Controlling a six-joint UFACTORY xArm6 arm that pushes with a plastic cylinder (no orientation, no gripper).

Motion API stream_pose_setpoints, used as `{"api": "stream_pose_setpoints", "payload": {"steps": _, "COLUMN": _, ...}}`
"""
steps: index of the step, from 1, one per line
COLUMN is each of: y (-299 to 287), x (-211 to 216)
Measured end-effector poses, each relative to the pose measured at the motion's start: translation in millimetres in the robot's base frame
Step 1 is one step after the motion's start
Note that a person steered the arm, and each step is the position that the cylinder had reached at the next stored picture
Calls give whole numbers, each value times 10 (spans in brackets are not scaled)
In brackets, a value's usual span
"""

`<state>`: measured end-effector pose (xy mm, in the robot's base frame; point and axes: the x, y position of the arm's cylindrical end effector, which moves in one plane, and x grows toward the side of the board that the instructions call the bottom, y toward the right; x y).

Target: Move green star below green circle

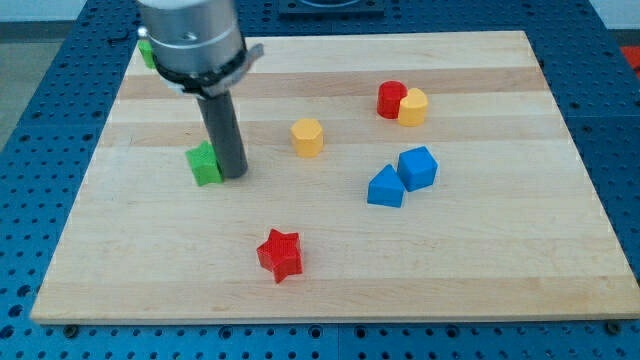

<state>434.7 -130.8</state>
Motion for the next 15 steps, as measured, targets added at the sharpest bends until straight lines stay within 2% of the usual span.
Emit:
{"api": "stream_pose_setpoints", "payload": {"steps": 1, "y": -186, "x": -332}}
{"api": "stream_pose_setpoints", "payload": {"steps": 2, "y": -255, "x": -435}}
{"api": "stream_pose_setpoints", "payload": {"steps": 4, "y": 157, "x": -124}}
{"api": "stream_pose_setpoints", "payload": {"steps": 6, "y": -84, "x": 30}}
{"api": "stream_pose_setpoints", "payload": {"steps": 9, "y": -586, "x": -420}}
{"api": "stream_pose_setpoints", "payload": {"steps": 11, "y": -450, "x": 272}}
{"api": "stream_pose_setpoints", "payload": {"steps": 12, "y": -651, "x": 276}}
{"api": "stream_pose_setpoints", "payload": {"steps": 13, "y": -877, "x": -17}}
{"api": "stream_pose_setpoints", "payload": {"steps": 15, "y": -953, "x": -770}}
